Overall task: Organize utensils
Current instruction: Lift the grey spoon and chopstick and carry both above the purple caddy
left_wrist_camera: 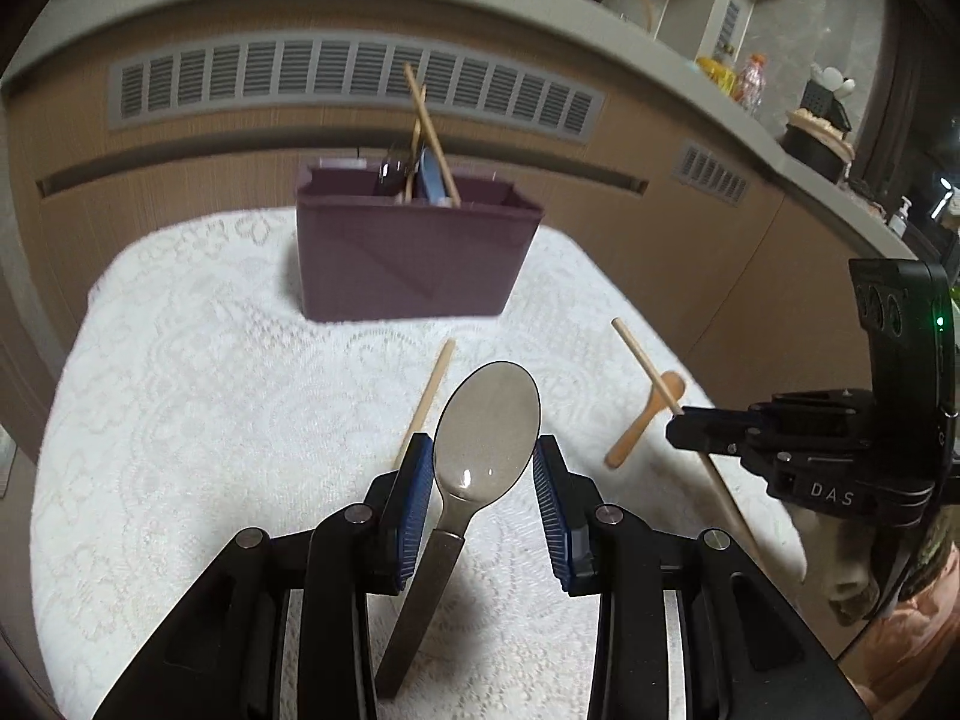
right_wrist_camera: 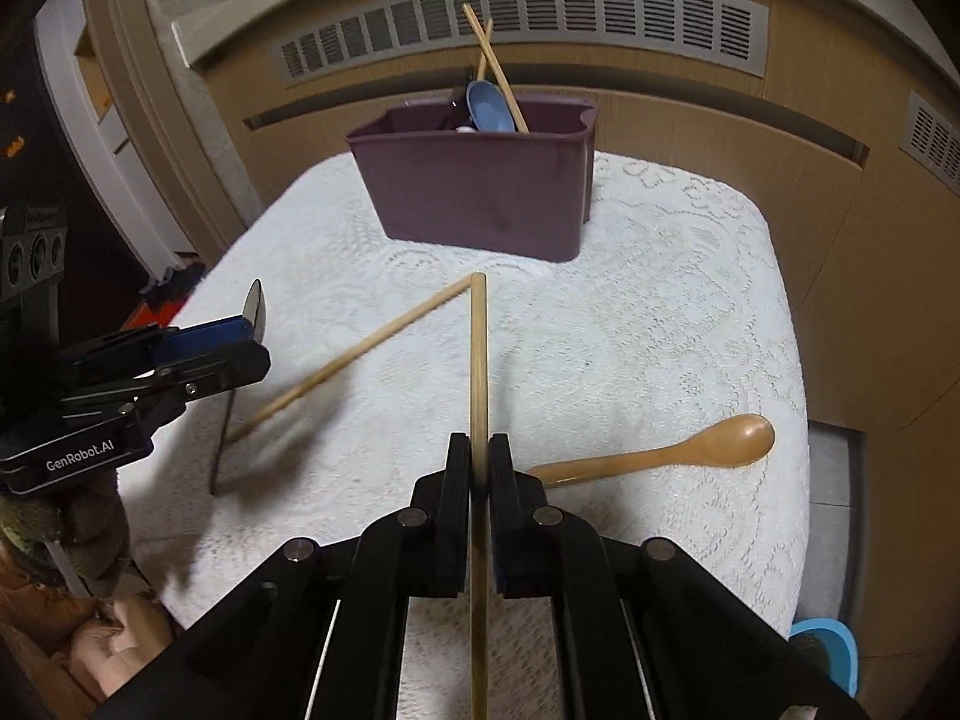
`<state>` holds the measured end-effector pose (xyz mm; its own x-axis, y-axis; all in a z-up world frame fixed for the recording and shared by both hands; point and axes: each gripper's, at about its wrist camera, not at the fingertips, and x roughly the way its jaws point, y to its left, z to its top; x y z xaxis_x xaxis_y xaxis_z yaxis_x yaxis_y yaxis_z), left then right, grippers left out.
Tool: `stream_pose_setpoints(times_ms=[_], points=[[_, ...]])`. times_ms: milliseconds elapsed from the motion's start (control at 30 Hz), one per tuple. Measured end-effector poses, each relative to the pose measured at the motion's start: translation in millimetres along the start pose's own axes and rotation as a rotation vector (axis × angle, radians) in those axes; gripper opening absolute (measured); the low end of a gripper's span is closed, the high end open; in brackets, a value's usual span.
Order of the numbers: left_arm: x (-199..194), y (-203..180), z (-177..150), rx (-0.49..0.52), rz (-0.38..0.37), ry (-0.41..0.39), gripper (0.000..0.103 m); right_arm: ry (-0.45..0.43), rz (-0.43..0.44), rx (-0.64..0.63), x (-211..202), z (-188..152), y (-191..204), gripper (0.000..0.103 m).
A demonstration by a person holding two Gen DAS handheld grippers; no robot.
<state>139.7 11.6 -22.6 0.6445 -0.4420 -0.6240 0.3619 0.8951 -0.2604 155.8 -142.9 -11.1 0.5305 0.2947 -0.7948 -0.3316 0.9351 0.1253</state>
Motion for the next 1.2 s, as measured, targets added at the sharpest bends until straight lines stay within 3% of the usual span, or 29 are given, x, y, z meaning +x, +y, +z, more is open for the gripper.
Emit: stream_pose_setpoints(times_ms=[133, 333, 533, 700, 933, 1200], points=[[-27.0, -8.6, 16.2, 0.013, 0.002, -0.071, 0.035, -0.084, 0.021, -0.015, -26.4, 8.5, 10.8, 0.006], [-83.0, -28.7, 65.6, 0.082, -0.005, -0.232, 0.035, -0.269, 0.022, -0.077, -85.2, 45.0, 29.9, 0.006], [-132.9, -56.0, 123.3, 0.181, 0.032, -0.407, 0.034, -0.482, 0.048, -0.099, -148.1, 98.1, 41.7, 0.006], [-152.1, -59.1, 169.8, 0.188, 0.035, -0.514, 0.034, -0.637, 0.061, -0.069, -173.9, 151.0, 33.8, 0.006], [-132.9, -30.4, 217.3, 0.15, 0.012, -0.569, 0.034, -0.696, 0.01, -0.07, -154.6, 196.4, 25.3, 0.006], [-47.8, 17.4, 250.6, 0.08, -0.024, -0.473, 0.034, -0.715, 0.01, -0.065, -88.5, 232.2, 5.6, 0.006]])
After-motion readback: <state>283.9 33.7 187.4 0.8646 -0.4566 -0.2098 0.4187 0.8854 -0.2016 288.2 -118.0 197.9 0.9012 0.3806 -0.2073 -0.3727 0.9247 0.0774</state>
